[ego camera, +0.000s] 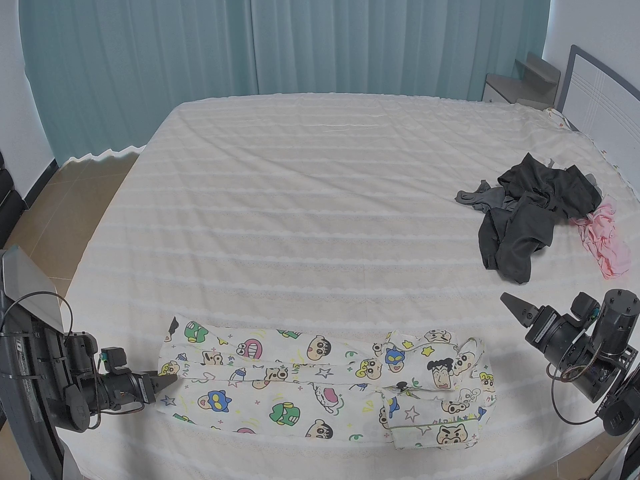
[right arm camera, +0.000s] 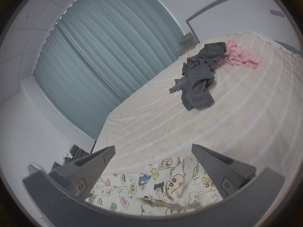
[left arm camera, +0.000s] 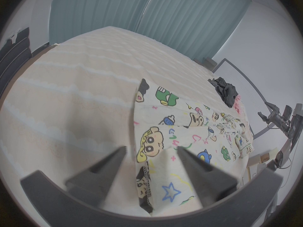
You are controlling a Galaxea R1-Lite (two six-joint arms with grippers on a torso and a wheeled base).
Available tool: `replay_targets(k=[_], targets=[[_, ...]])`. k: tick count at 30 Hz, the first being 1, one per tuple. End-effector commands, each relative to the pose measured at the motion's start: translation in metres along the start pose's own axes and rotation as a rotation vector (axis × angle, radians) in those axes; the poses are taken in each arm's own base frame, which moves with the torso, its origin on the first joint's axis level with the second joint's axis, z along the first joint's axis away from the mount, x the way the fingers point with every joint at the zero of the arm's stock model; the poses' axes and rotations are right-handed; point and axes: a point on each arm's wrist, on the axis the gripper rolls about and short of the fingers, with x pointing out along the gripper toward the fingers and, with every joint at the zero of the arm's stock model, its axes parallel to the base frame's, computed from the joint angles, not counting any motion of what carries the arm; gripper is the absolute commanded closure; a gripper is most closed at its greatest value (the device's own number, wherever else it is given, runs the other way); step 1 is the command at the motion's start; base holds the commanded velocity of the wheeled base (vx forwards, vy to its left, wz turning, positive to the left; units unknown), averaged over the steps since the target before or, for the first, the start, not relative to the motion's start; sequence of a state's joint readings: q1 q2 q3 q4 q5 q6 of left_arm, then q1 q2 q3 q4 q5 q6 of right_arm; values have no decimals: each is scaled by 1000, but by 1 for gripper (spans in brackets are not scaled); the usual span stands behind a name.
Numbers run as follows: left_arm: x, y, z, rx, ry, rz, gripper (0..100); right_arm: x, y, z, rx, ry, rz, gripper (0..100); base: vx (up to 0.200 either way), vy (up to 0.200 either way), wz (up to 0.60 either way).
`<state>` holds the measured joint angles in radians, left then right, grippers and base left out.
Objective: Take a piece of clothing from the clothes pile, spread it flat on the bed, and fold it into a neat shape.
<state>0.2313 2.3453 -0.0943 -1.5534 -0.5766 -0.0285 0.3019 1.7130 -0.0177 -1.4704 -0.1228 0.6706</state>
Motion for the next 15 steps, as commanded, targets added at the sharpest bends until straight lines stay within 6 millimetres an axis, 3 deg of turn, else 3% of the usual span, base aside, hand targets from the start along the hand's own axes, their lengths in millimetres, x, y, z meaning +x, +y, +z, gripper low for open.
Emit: replay_targets(k=[1,7,10,12,15], targets=[[-5,-4,-4,-13,18,-3,0,0,-3,-7,14,51,-6,0,0,0,0],[-24,-17,17,-96,-77,-12,0,37,-7,-15,3,117,-22,0,0,0,0],[-46,-32,42,-261,-204,-55,0,65,-4,-17,1,203,-28,0,0,0,0],[-50,-35,46,-295,-228,-67,0,71,-2,-16,2,211,-25,0,0,0,0],[-68,-53,59,-428,-299,-142,0,96,6,-13,6,321,-35,0,0,0,0]])
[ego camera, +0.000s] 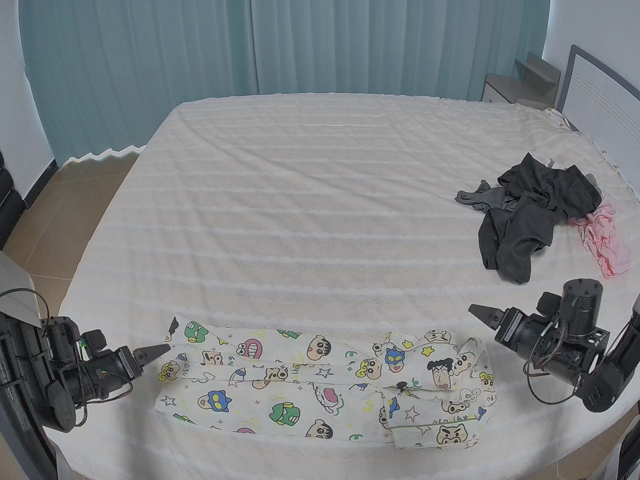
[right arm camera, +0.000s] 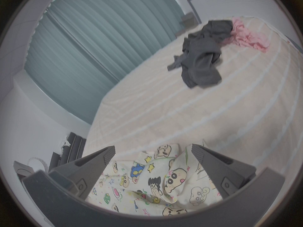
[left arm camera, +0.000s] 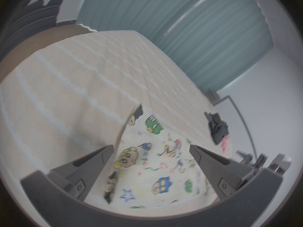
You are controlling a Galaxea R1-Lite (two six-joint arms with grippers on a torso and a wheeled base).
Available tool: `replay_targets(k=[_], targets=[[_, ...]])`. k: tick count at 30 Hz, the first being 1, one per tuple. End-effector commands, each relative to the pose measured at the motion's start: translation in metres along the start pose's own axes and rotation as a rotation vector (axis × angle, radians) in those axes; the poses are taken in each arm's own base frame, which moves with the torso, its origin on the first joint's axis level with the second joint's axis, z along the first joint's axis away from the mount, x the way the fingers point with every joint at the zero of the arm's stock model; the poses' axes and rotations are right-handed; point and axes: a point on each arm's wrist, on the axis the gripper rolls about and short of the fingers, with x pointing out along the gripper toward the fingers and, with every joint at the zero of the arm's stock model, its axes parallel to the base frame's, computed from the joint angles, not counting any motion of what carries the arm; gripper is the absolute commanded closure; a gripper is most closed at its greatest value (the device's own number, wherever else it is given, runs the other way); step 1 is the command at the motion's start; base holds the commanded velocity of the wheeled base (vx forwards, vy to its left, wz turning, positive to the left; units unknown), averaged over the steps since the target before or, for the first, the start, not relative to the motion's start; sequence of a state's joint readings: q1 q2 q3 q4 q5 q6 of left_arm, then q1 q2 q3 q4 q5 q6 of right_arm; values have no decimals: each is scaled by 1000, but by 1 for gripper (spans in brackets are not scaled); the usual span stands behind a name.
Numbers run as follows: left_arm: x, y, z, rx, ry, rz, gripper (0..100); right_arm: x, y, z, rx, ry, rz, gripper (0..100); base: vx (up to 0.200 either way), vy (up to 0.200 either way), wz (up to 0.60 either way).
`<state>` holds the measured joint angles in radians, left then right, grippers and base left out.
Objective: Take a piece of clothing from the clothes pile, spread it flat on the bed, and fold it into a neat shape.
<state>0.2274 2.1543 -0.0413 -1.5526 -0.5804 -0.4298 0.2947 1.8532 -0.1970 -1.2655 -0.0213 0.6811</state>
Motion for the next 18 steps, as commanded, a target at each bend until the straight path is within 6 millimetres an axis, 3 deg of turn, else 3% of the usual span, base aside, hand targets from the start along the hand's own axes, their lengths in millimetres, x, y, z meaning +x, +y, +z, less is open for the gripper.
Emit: replay_targets(k=[1,4,9,14,18], targets=[[-34,-43,26,-109,-170,-132,0,48,11,10,5,138,-6,0,0,0,0],[-42,-55,24,-205,-161,-176,0,70,13,8,17,251,-16,0,0,0,0],[-39,-53,22,-250,-141,-170,0,95,21,2,-47,293,-4,0,0,0,0],[-39,-51,19,-271,-116,-146,0,111,18,-7,-116,386,-52,0,0,0,0],[-38,-51,18,-275,-111,-142,0,111,14,-19,-149,429,-67,0,0,0,0]])
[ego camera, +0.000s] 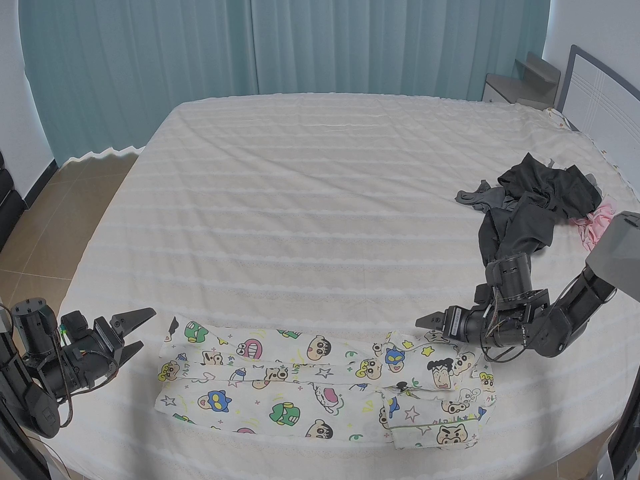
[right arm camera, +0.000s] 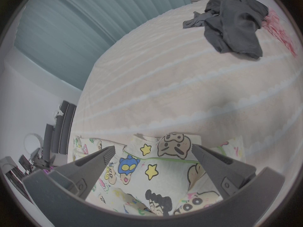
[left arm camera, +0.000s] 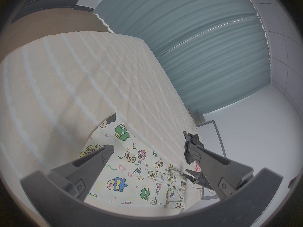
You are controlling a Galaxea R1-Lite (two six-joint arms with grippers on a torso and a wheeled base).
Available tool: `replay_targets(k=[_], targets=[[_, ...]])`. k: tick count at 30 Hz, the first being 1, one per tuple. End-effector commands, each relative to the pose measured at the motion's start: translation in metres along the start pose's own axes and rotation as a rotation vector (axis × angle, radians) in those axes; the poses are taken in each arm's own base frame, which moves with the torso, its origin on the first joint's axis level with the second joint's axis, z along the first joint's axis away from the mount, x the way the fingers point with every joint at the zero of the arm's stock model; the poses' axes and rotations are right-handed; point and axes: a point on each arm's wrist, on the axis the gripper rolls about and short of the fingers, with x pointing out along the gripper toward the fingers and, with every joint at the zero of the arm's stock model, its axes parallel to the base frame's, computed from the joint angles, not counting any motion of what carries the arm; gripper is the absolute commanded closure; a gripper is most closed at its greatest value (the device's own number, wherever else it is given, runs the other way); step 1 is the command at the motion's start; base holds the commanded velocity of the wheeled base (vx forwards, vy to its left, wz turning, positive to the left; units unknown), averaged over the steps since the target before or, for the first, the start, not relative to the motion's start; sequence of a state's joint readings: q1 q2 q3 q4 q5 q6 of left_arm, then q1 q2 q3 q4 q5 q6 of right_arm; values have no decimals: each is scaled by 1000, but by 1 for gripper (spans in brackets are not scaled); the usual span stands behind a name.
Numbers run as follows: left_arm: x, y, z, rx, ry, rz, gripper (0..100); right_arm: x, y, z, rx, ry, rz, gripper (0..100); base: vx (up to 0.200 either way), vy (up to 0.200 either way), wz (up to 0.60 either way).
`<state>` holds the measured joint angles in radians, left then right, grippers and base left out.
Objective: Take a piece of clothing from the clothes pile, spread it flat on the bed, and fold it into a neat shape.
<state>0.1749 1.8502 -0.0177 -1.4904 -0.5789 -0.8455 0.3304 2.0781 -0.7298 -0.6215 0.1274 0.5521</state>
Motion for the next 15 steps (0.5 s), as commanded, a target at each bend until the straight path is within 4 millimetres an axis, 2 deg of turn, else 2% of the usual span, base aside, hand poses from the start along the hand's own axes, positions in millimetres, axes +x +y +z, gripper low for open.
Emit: replay_targets(k=[1,7,8,15], targets=[[-4,-3,-2,0,2,-4,0,18,-4,-14,-31,64,-24,0,0,0,0],[-4,-3,-2,0,-1,-2,0,10,-2,-24,-89,89,-23,0,0,0,0],[-4,-3,-2,0,-1,-2,0,10,-2,-24,-92,89,-26,100,0,0,0],[-4,-2,-2,-2,-3,3,0,6,-3,-33,-103,97,-54,100,0,0,0]])
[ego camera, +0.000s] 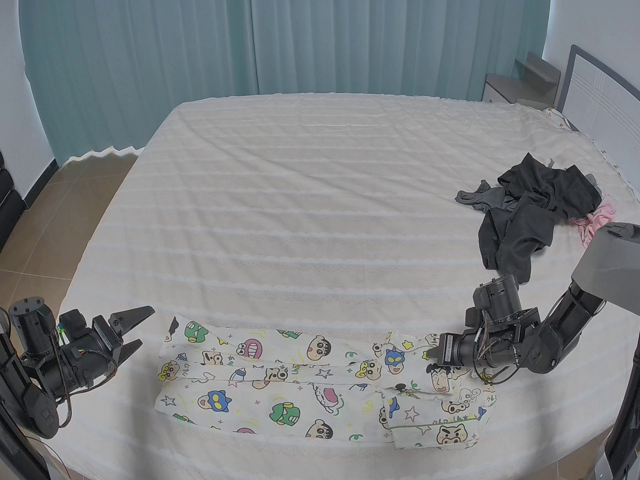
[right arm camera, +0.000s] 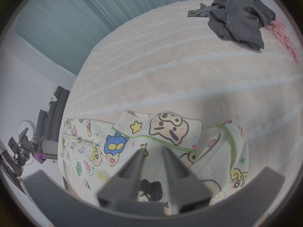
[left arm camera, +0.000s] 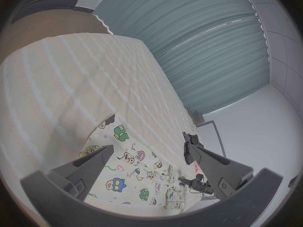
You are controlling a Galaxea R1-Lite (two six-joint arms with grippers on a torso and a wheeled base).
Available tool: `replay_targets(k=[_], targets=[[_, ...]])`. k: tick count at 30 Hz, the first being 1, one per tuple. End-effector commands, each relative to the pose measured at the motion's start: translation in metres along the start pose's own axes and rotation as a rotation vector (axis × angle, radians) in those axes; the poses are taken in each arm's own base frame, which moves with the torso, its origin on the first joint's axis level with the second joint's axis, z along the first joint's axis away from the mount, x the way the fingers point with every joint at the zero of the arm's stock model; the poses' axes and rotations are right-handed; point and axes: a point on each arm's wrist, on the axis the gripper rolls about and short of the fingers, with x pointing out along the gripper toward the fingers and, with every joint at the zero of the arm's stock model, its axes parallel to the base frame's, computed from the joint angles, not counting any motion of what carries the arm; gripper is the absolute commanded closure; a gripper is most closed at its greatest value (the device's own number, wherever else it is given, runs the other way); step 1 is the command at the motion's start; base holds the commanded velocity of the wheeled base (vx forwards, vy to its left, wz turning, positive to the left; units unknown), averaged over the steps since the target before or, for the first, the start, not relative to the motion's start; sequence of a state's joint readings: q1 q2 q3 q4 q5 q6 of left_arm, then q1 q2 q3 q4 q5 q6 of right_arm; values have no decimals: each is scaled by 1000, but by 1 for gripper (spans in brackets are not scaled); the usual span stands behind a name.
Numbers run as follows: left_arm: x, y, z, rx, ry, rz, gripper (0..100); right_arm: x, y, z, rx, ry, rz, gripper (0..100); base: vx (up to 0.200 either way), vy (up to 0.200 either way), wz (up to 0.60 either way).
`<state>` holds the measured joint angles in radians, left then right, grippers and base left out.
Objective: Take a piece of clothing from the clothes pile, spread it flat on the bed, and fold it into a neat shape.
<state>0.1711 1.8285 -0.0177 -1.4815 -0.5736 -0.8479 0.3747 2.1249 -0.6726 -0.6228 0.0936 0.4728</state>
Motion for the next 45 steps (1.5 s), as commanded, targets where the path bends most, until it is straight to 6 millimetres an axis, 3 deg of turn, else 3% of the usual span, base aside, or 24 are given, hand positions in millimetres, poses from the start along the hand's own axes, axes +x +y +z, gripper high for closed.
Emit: replay_targets(k=[1,17,30,36,41,45], targets=[[-2,1,-2,-8,5,9,0,-3,1,-4,-4,6,0,100,0,0,0],[-2,0,-2,-4,2,6,0,-55,18,-10,-57,-142,142,100,0,0,0],[-2,0,-2,-4,1,7,0,-75,10,-42,-199,-267,253,100,0,0,0],[-2,0,-3,-7,10,10,0,-66,6,-42,-190,-258,231,100,0,0,0],[-2,0,-4,-10,15,13,0,-32,-6,-37,-160,-225,171,100,0,0,0],[-2,0,-4,-10,15,13,0,-19,-12,-32,-146,-226,141,100,0,0,0]])
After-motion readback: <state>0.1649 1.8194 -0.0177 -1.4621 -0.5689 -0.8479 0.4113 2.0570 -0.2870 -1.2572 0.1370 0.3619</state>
